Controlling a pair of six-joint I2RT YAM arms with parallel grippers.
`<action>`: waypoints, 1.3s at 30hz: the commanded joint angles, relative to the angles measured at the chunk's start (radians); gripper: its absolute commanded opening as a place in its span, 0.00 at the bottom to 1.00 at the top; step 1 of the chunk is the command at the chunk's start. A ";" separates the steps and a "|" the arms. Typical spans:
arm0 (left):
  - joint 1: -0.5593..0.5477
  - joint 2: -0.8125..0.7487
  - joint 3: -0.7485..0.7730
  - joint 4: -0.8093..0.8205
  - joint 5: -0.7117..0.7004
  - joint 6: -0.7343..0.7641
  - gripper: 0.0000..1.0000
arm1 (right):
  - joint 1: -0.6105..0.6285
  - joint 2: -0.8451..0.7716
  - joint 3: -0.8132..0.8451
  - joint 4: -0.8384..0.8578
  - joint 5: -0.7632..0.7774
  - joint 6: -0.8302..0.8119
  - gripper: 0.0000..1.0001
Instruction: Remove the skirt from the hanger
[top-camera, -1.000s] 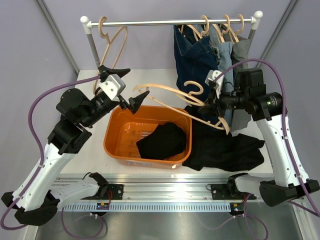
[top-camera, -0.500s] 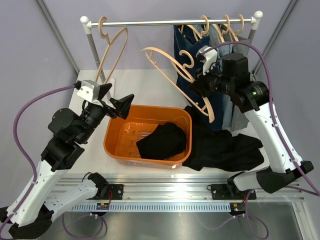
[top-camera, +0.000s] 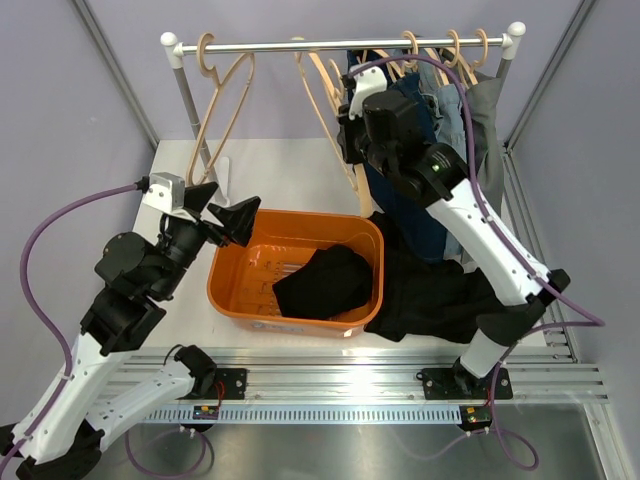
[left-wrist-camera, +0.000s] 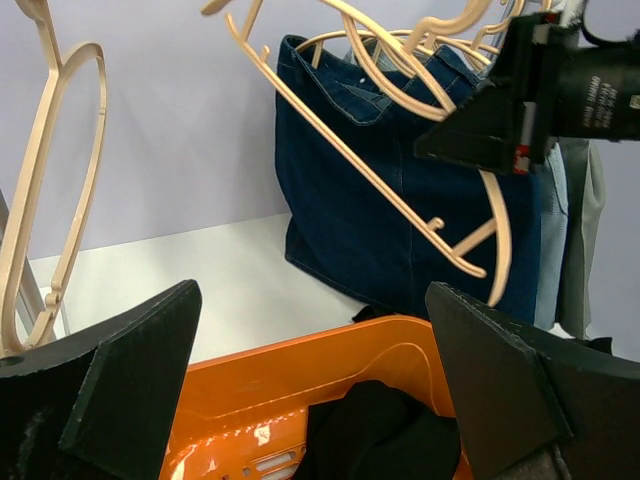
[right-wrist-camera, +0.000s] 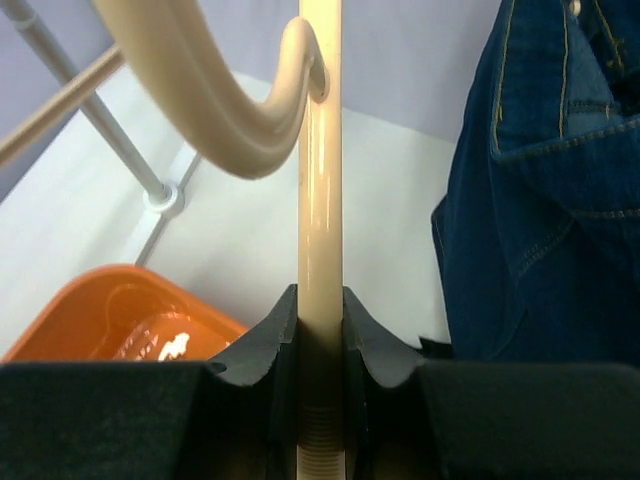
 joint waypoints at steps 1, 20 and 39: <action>0.001 -0.025 -0.014 0.039 -0.031 -0.026 0.99 | 0.033 0.066 0.134 0.073 0.100 0.043 0.00; 0.003 -0.084 -0.100 0.074 0.005 -0.082 0.99 | 0.104 0.497 0.580 0.264 0.182 0.023 0.00; 0.001 -0.143 -0.157 0.077 0.005 -0.096 0.99 | 0.111 0.709 0.700 0.549 0.266 -0.084 0.00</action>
